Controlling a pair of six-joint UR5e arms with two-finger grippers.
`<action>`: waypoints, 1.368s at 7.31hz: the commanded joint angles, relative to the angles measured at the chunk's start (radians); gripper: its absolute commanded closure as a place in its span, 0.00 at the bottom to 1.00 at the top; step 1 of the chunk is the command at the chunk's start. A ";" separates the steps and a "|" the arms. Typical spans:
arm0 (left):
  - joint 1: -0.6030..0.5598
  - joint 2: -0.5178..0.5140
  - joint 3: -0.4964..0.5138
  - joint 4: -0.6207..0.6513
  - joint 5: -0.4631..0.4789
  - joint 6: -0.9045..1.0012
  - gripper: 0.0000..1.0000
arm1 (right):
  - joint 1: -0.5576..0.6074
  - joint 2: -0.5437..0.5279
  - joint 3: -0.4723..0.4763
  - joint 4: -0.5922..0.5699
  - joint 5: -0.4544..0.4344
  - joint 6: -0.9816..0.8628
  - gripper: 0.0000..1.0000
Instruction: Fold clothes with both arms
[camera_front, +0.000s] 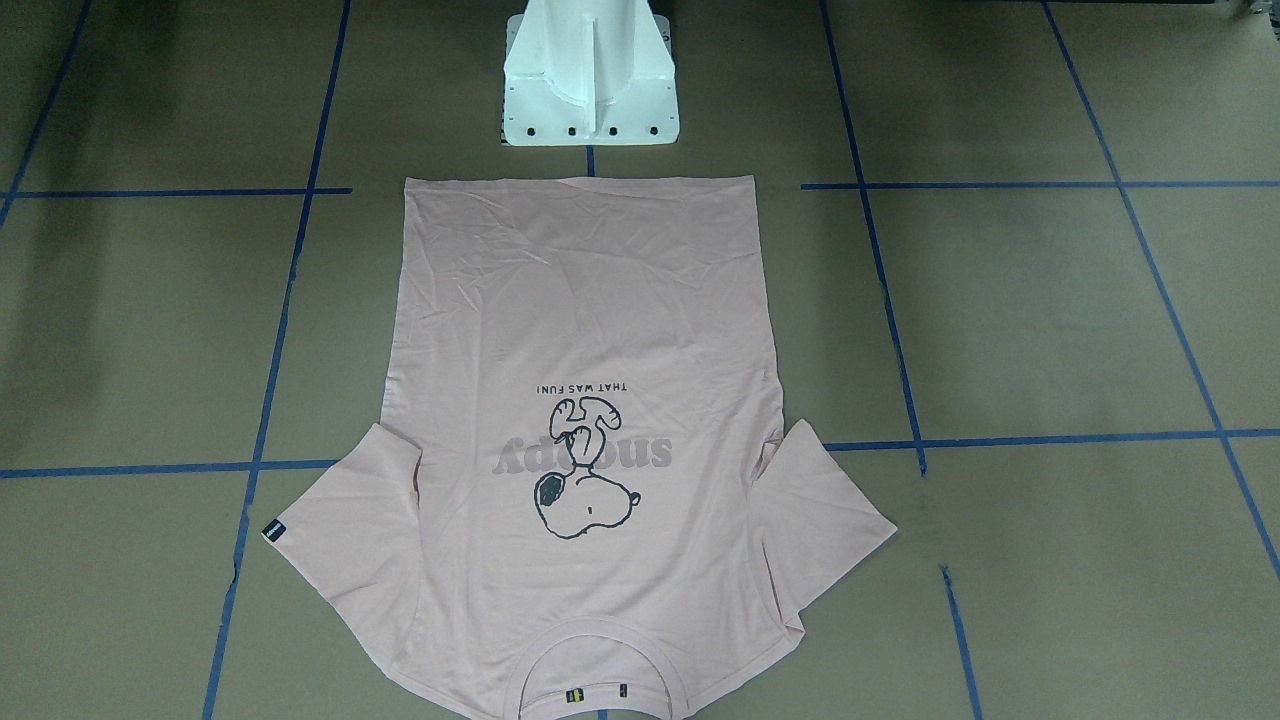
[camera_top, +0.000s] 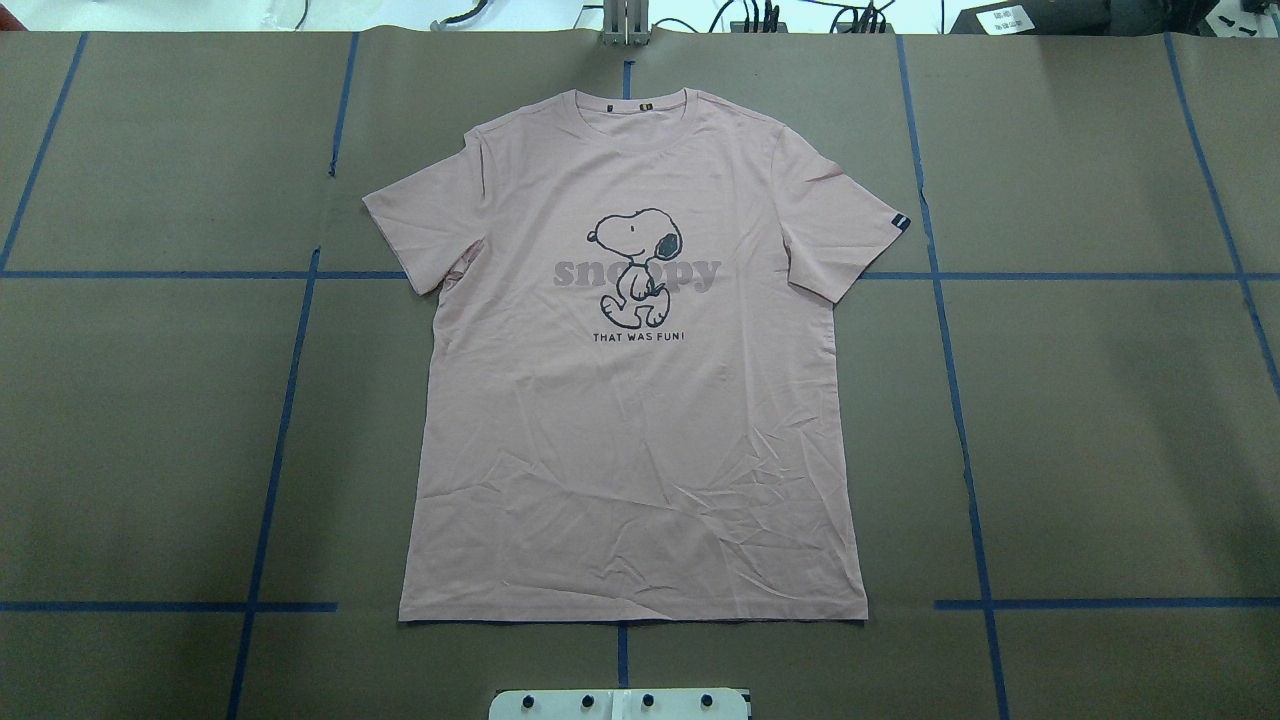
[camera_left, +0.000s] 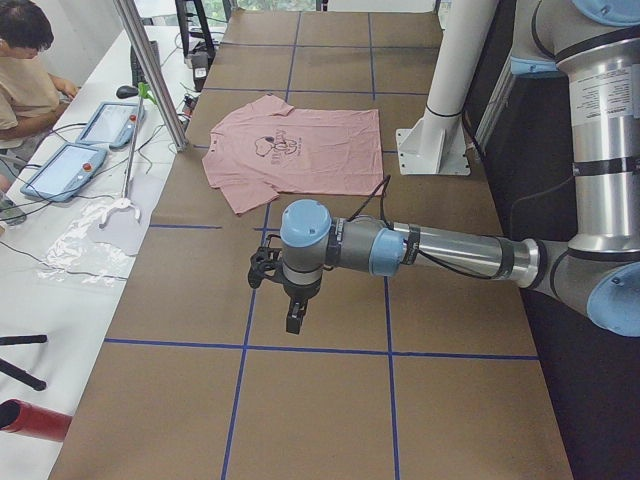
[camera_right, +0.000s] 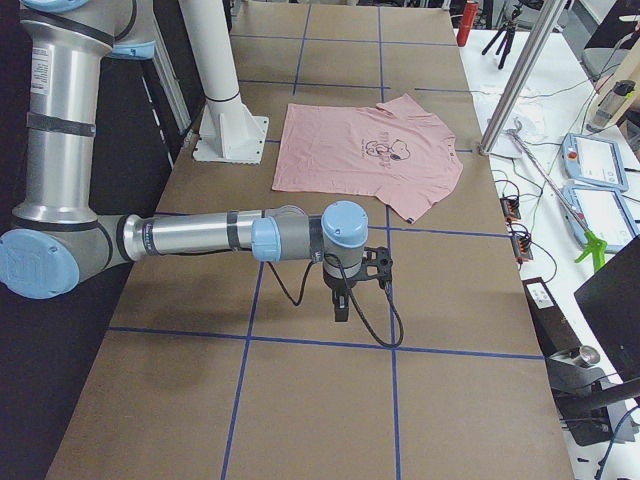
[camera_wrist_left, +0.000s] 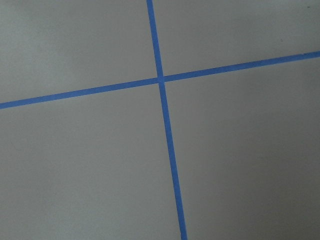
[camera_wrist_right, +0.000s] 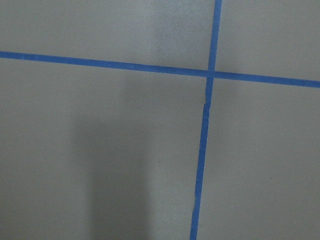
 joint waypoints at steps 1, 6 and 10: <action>0.005 0.004 -0.024 -0.004 -0.028 0.005 0.00 | -0.002 0.009 -0.036 0.074 0.003 0.059 0.00; 0.005 0.008 -0.014 -0.063 -0.219 0.006 0.00 | -0.122 0.292 -0.277 0.289 0.052 0.451 0.00; 0.005 0.007 -0.011 -0.115 -0.219 0.001 0.00 | -0.422 0.673 -0.595 0.520 -0.131 0.888 0.01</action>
